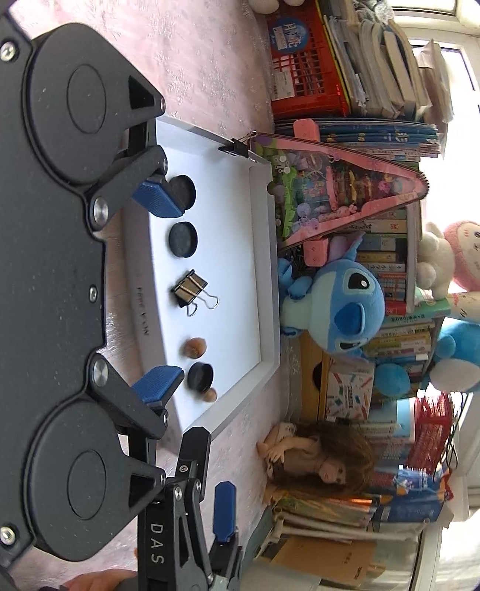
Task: Organize rigid objects
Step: 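Withdraw both tools toward the black lid and red crayons on the cloth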
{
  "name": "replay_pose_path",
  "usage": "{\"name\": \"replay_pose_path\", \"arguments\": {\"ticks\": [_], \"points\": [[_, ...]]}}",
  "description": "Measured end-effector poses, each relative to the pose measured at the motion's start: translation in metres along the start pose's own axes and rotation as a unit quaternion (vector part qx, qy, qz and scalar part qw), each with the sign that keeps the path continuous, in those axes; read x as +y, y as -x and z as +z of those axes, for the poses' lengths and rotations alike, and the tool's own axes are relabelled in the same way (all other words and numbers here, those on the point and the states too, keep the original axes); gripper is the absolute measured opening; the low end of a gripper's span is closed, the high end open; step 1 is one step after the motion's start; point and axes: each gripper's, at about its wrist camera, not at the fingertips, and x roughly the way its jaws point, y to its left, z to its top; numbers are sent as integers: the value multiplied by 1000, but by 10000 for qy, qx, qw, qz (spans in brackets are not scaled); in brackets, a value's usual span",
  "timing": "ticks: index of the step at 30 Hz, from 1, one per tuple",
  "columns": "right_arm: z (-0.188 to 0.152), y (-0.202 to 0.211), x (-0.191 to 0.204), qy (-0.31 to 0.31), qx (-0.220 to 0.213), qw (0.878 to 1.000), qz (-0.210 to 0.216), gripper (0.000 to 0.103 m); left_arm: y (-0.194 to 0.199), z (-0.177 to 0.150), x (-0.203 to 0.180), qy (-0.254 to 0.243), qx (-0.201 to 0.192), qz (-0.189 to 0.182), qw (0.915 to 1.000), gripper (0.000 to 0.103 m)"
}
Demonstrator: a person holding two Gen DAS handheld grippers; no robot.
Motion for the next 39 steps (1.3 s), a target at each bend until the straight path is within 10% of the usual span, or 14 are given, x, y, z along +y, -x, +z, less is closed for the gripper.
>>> {"name": "replay_pose_path", "arguments": {"ticks": [39], "points": [[-67,74,23,399,-155,9986,318,103,86,-75,-10,156,88,-398,9990,89]]}}
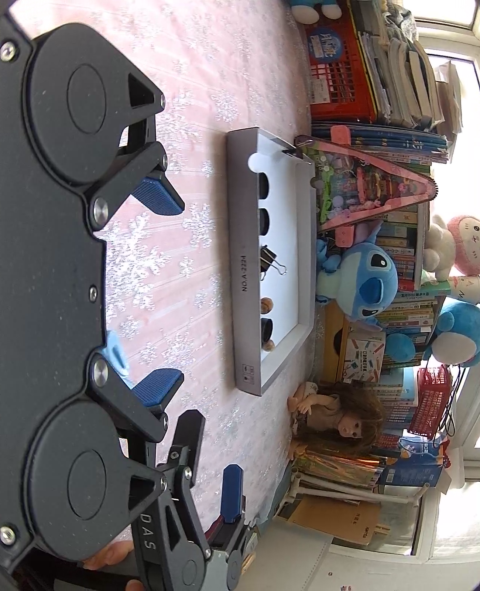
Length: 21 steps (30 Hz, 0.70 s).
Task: Organize rigid objects
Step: 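Withdraw both tools toward the black lid and red crayons on the cloth, then grasp the black lid with the left tool while the right tool grasps a red crayon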
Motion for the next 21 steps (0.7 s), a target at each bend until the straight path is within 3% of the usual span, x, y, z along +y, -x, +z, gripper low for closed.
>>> {"name": "replay_pose_path", "arguments": {"ticks": [16,21], "points": [[-29,24,11,179,131,9997,41,103,20,-32,-11,-259,129,-105,9995,89],[-35,26,9,131,219,9997,-6,103,25,-34,-9,-234,127,-226,9994,83]]}}
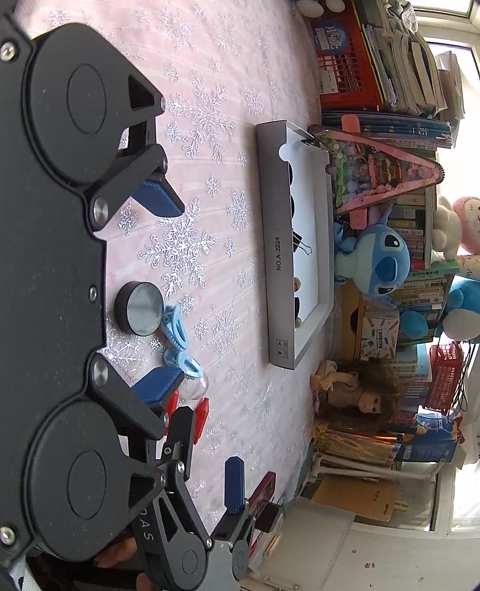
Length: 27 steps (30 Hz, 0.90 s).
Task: Organize rigid objects
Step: 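Grasp the black lid with the left tool while the right tool grasps a red crayon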
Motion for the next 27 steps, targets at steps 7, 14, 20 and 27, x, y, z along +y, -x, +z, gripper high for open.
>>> {"name": "replay_pose_path", "arguments": {"ticks": [7,14,20,27], "points": [[-6,5,-14,-77,130,9997,-205,94,1,2,7,99,288,-162,9994,59],[-10,2,-18,109,429,9987,-247,76,0,2,5,27,481,-264,9985,30],[-7,-2,-25,86,464,9978,-476,72,-2,2,3,-95,443,-164,9988,30],[-6,-4,-35,40,506,9964,-676,72,-4,5,9,-40,389,40,9992,30]]}}
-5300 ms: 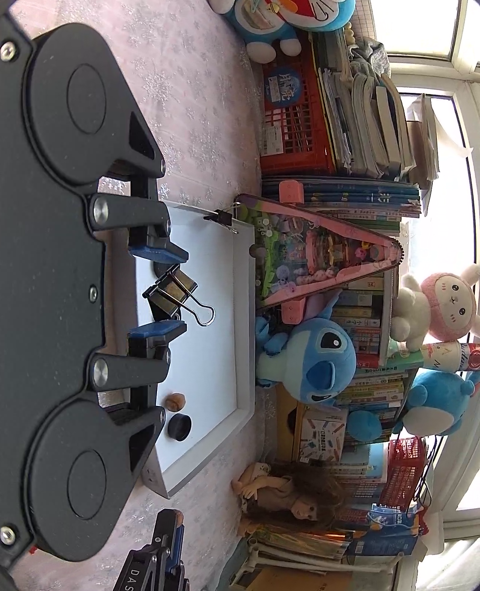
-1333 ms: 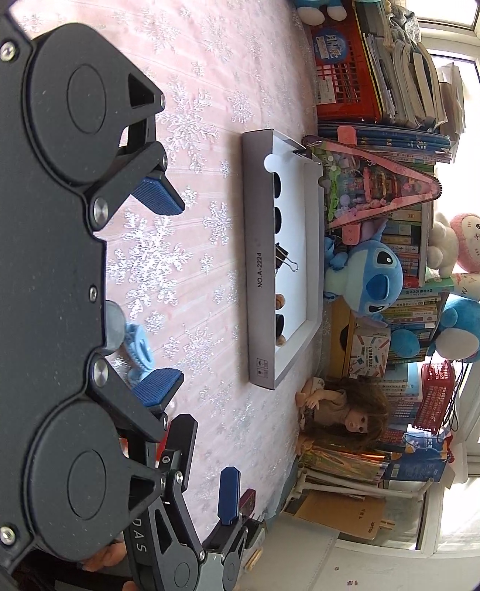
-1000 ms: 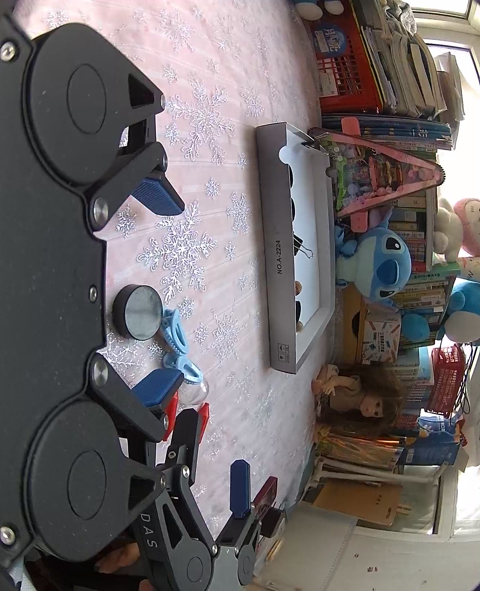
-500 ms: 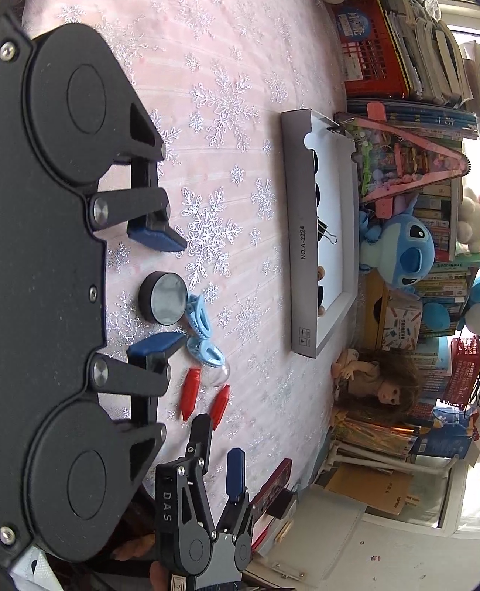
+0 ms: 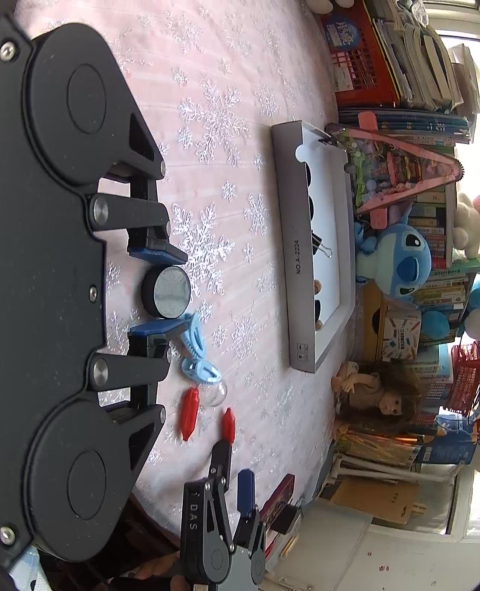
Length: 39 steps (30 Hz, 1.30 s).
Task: Organize rigid objects
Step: 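Grasp the black lid with the left tool while the right tool grasps a red crayon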
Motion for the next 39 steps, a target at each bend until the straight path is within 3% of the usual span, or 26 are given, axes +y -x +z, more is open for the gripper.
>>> {"name": "replay_pose_path", "arguments": {"ticks": [6,11,18,27,29,39], "points": [[5,6,4,-255,49,9994,229,69,-6,4,5,112,-25,127,9999,30],[12,7,14,-377,190,9978,508,51,-6,6,7,147,-72,163,9997,30],[20,-3,15,-985,567,9908,729,40,-9,6,11,230,-69,205,9995,30],[28,-14,25,-1053,606,9909,581,45,-8,6,14,293,-162,216,9992,30],[27,-14,30,-855,559,9935,511,56,-9,6,14,290,-164,209,9992,30],[27,-19,41,-472,414,9976,297,66,-12,5,15,355,-155,251,9989,30]]}}
